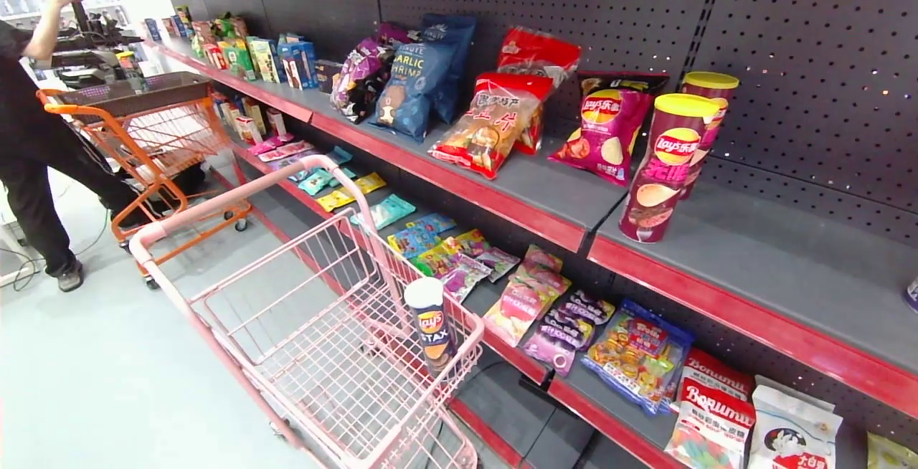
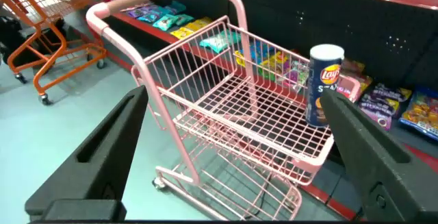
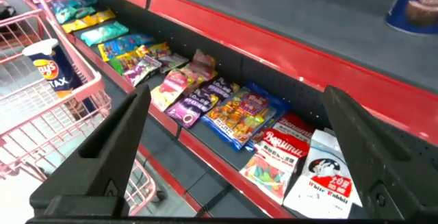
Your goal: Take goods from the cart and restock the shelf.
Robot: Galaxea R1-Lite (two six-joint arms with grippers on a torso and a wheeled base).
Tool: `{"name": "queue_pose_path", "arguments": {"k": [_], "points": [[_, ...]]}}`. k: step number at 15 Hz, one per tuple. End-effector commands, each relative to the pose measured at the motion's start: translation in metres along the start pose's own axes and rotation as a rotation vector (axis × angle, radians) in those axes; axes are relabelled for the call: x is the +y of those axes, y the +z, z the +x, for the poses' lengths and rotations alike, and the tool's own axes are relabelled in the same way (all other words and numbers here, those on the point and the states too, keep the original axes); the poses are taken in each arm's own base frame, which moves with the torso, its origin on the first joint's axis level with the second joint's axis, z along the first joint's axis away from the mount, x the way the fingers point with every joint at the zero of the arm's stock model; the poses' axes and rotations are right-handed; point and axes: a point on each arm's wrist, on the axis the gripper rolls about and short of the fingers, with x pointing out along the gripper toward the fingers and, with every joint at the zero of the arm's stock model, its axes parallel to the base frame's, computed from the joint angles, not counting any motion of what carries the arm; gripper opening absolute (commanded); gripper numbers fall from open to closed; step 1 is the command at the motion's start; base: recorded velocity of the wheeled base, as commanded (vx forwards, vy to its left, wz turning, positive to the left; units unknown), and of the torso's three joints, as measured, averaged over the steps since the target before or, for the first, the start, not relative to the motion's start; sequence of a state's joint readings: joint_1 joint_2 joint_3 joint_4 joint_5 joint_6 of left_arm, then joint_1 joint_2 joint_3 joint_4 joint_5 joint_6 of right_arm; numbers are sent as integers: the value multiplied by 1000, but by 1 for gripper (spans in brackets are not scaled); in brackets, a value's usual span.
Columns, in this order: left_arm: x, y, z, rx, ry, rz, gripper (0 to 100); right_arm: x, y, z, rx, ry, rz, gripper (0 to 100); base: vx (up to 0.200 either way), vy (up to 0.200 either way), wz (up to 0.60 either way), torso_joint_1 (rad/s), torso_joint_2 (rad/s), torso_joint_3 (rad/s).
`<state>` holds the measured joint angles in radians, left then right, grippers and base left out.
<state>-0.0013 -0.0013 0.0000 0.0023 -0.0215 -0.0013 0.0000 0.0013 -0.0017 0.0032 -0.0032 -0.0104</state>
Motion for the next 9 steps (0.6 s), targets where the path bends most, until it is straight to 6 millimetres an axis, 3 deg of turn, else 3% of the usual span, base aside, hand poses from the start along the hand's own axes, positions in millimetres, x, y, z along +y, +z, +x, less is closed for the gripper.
{"name": "queue_pose_path", "arguments": {"k": [1,9], "points": [[0,0,0,2,0,0,100,0,0,0,0,0,0,100,0,0,0,-144,359,217],[0,0,0,2,0,0,100,0,0,0,0,0,1,100,0,0,0,-165,417,252]]}}
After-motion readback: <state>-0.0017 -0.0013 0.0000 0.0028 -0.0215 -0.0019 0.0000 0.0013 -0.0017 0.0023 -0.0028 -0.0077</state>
